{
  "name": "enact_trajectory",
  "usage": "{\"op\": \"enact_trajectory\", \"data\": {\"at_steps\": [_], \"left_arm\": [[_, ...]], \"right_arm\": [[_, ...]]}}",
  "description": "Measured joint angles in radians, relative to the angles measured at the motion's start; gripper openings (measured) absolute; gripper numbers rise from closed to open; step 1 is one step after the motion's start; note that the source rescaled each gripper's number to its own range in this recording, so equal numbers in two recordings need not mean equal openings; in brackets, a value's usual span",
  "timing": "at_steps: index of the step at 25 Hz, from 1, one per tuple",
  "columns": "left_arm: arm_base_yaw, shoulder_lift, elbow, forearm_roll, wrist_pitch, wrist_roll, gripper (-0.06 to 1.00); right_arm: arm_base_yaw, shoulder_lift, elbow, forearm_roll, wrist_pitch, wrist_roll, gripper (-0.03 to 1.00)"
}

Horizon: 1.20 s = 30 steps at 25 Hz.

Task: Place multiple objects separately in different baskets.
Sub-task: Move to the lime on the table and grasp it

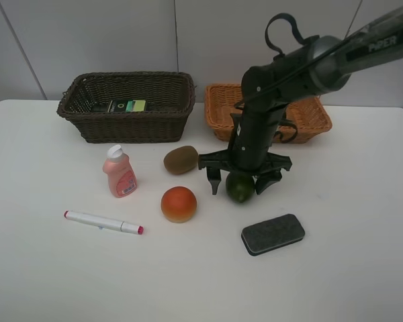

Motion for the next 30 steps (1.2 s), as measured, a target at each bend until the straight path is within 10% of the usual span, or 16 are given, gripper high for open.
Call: {"op": "enact_trajectory", "data": {"at_steps": [5, 9, 30], "left_arm": [[0.000, 0.000, 0.000, 0.000, 0.000, 0.000, 1.00], [0.000, 0.000, 0.000, 0.000, 0.000, 0.000, 1.00], [0.000, 0.000, 0.000, 0.000, 0.000, 0.000, 1.00]], "right_arm": [[0.000, 0.000, 0.000, 0.000, 0.000, 0.000, 0.92], [0.000, 0.000, 0.000, 0.000, 0.000, 0.000, 0.44], [0.000, -0.022, 0.001, 0.000, 0.026, 0.000, 0.45]]}}
